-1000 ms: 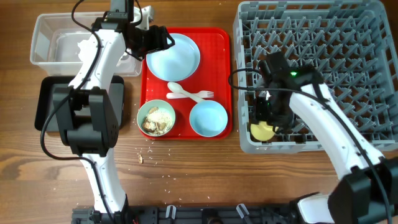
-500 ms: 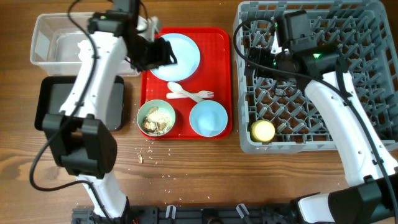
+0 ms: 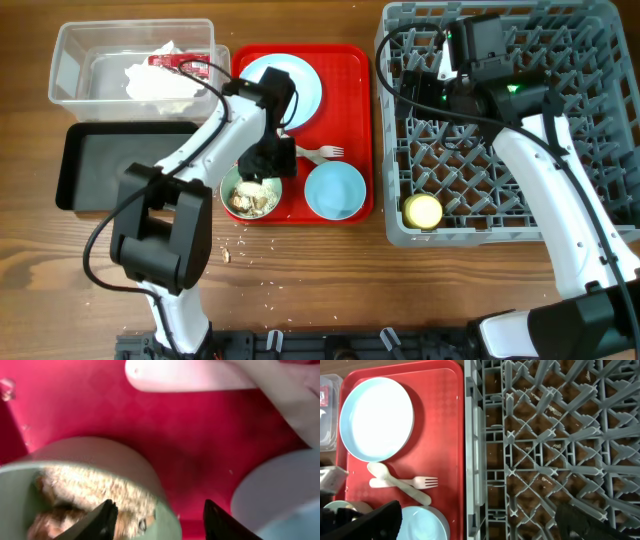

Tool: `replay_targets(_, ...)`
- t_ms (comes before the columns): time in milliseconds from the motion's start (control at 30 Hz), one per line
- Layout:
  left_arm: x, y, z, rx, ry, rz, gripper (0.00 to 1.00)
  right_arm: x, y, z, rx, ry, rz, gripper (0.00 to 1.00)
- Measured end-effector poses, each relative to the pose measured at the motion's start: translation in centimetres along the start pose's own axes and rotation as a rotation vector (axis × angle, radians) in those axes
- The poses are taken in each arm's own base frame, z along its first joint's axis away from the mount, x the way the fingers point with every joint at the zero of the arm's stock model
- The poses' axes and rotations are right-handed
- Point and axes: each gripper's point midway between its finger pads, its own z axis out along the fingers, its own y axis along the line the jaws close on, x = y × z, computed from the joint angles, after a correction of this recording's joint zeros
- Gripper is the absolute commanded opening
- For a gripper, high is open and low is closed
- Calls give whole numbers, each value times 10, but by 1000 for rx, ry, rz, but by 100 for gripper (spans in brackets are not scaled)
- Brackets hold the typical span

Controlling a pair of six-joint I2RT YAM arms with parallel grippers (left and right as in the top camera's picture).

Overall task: Sort waste into correct bins and load items into the dishwasher rack
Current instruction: 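Grasp the light-blue bowl of food scraps with the left gripper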

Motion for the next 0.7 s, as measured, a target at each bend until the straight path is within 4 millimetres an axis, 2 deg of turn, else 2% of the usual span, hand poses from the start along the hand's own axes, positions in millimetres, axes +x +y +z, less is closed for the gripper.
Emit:
replay_targets(167,-3,-3,20,16,-35,-14,5,0,0,0,0,0,0,99)
replay_targets(400,1,-3,17,-5,-35,-22,4,0,0,0,0,0,0,100)
replay_targets(533,3,-20,-19,95,25,-18,4,0,0,0,0,0,0,100)
replay_targets(600,-5,-23,-44,182,5,-11,4,0,0,0,0,0,0,100)
replay_targets(633,-12,-14,-67,242,-36,-26,4,0,0,0,0,0,0,100)
replay_targets(667,-14,-10,-75,256,-54,-26,4,0,0,0,0,0,0,99)
replay_targets(700,-18,9,-97,292,-99,-65,4,0,0,0,0,0,0,99)
